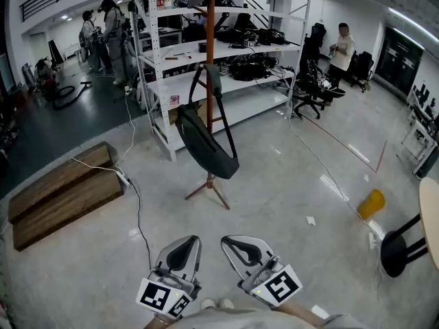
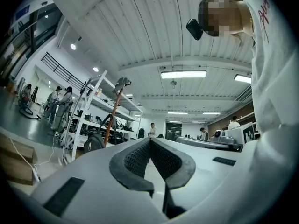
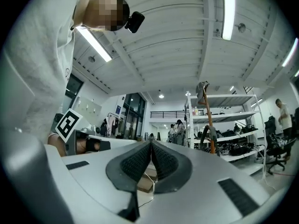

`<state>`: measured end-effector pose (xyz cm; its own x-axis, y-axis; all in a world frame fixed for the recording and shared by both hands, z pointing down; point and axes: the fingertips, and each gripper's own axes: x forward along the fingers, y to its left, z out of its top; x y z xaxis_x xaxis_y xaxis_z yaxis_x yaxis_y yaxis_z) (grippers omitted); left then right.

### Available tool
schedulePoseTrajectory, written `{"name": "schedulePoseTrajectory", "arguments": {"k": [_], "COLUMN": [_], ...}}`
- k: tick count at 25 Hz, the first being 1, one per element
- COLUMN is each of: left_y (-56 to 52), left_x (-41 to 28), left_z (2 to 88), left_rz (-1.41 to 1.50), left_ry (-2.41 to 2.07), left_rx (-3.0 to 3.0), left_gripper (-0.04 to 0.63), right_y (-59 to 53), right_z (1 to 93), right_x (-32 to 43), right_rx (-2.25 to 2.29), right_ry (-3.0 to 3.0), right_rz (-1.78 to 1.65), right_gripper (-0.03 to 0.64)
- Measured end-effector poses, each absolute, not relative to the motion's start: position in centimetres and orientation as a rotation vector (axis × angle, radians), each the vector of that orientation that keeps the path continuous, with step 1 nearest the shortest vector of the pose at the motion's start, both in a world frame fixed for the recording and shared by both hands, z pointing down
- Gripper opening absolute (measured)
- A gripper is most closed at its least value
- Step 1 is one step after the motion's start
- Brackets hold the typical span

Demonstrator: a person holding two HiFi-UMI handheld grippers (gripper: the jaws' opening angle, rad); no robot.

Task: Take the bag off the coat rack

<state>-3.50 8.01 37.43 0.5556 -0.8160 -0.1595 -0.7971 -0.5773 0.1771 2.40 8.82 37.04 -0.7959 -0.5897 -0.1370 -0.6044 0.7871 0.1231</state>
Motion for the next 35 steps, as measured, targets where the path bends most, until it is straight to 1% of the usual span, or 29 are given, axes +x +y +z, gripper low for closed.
{"name": "schedulePoseTrajectory", "arguments": {"k": [13, 20, 27, 35], "left_y": [6.8, 4.5, -2.0, -12.1], "left_x": [-1.9, -2.5, -3.6, -5.9], "left_z": [38.0, 37.7, 38.4, 38.4], "left_rz": [-0.33, -0.334, -0.352, -0.365], "left_ry": [-1.453, -1.482, -1.455, -1.413], "left_rx": [2.66, 2.653, 2.673, 2.689], "left_gripper": [0.018, 0.018, 0.018, 0.018], "right_y": [7.0, 4.6, -1.7, -11.3], "right_z": [37.3, 37.6, 39.3, 38.3], "right_x": [4.8, 4.7, 3.5, 1.0], "right_rx": [-0.939, -0.928, -0.964, -1.015], "right_ry": [2.86, 2.871, 2.9, 2.841], "right_rz": [0.169, 0.13, 0.157, 0.146], "right_gripper": [0.02, 0.02, 0.02, 0.02]}}
